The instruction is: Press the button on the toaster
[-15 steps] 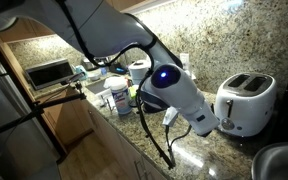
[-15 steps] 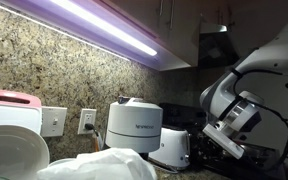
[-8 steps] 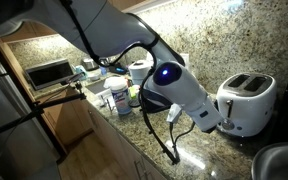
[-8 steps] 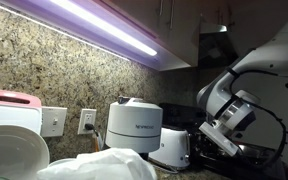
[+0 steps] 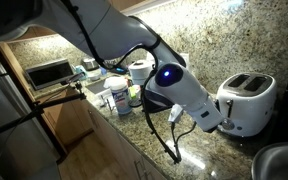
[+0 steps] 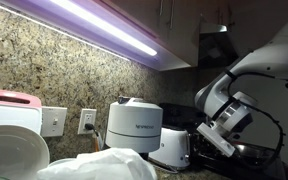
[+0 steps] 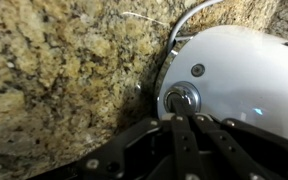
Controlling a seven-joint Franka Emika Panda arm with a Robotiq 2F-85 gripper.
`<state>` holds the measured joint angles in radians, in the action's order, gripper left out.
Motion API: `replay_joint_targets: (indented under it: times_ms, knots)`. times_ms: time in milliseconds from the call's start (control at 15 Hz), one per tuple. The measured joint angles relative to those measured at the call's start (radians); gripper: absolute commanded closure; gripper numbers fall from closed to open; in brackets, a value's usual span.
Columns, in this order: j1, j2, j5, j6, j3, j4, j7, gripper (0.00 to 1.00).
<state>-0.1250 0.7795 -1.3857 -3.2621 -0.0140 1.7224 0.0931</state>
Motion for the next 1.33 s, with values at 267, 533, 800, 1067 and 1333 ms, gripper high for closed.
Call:
replay_joint_targets:
  times_ms: [267,533,800,1067,1333]
  knots:
    - [0.0,0.011,0.0,0.0,0.014,0.004,0.0,1.0]
    - [-0.001,0.031,0.0,0.0,0.025,0.002,0.0,1.0]
    - [0.002,0.045,0.0,0.0,0.024,-0.001,0.0,1.0]
    - [0.003,0.045,-0.001,0.0,0.019,-0.026,0.0,1.0]
    - [0.003,0.046,-0.001,0.0,0.018,-0.051,0.0,1.0]
